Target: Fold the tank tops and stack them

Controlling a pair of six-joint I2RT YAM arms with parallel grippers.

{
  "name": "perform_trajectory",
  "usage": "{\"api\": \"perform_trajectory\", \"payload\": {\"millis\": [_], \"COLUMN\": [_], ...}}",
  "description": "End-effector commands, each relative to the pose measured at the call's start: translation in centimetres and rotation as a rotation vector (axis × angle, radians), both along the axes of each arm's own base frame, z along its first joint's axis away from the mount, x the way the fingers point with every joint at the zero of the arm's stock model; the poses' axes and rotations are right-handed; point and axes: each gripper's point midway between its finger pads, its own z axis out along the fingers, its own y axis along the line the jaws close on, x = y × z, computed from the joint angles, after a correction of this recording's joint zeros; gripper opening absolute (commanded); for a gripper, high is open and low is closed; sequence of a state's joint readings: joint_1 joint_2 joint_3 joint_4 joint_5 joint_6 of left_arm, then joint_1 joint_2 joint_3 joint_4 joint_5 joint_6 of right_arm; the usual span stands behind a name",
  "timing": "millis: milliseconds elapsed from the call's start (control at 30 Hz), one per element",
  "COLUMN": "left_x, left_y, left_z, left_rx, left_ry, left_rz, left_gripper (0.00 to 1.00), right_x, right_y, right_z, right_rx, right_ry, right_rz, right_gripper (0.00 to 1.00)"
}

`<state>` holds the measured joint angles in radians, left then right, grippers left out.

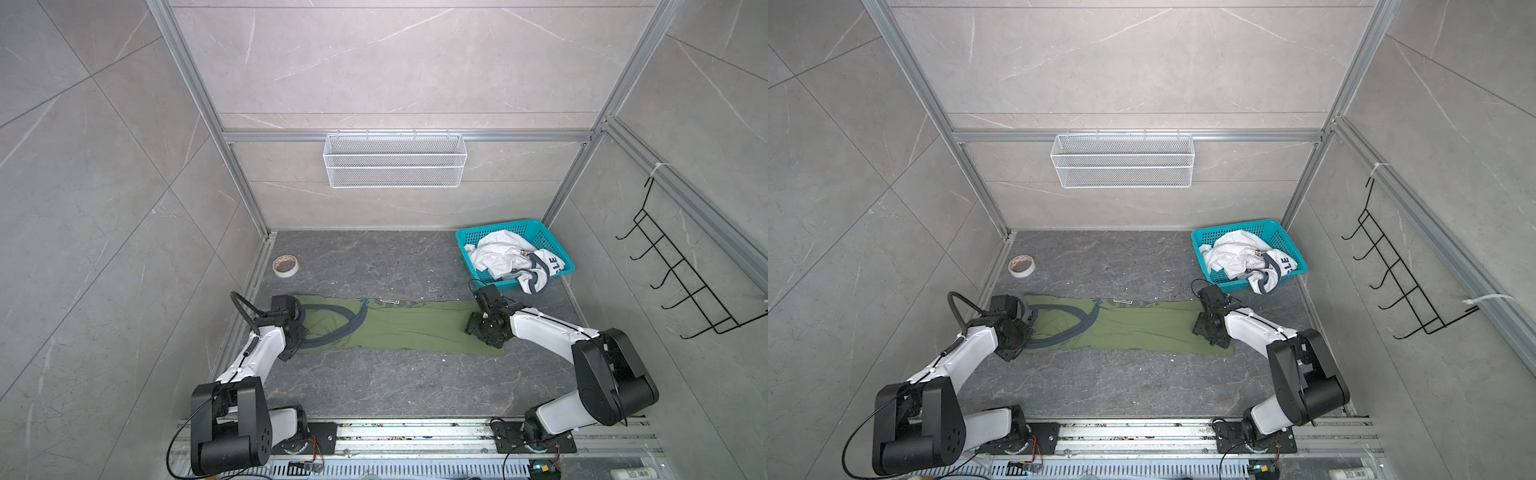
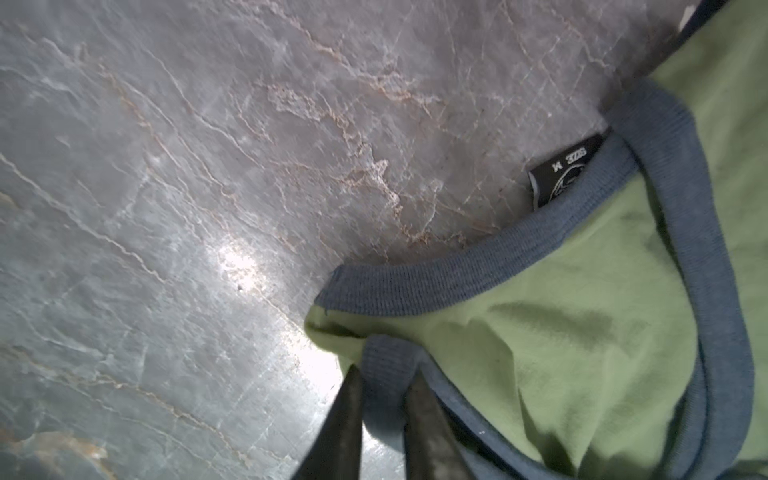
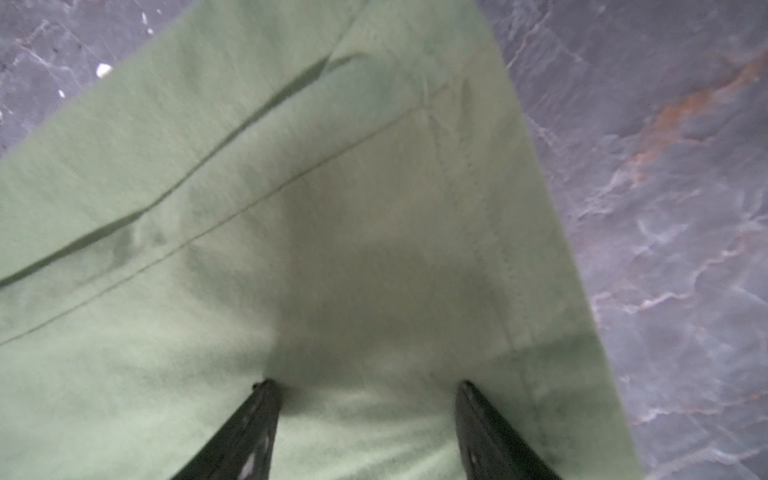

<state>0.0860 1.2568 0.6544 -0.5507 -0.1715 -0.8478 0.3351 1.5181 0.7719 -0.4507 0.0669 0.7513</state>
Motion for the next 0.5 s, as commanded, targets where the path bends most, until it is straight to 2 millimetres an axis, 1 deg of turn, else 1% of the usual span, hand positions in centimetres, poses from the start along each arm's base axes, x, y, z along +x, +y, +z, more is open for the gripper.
{"api": "perform_trajectory", "payload": {"millis": [0, 100, 333, 467], "left_x": [1.2, 1.7, 3.1, 3.9], "left_y": [1.0, 1.5, 2.1, 2.6], "left_z": [1.0, 1.8, 4.5, 4.8], "left_rx": [0.048, 0.073, 0.104, 0.127], "left_ry": [-0.018, -0.011, -0.011, 0.025], "left_rz": [-0.008, -0.013, -0.013, -0.026], "left_gripper": [0.11, 0.0, 0.0, 0.0], "right_x": [-1.1, -1.0, -0.8, -0.6], "right_y": [-0.7, -0.9, -1.6, -1.6], "right_z": [-1.2, -1.2, -1.2, -1.3], "right_rx": [-0.024, -0.037, -0.076, -0.085], "right_ry": [0.054, 0.056, 0.06, 0.063], "right_rz": [0.002, -0.002, -0.004, -0.003], "right_gripper": [0.69, 0.69, 0.69, 0.69]}}
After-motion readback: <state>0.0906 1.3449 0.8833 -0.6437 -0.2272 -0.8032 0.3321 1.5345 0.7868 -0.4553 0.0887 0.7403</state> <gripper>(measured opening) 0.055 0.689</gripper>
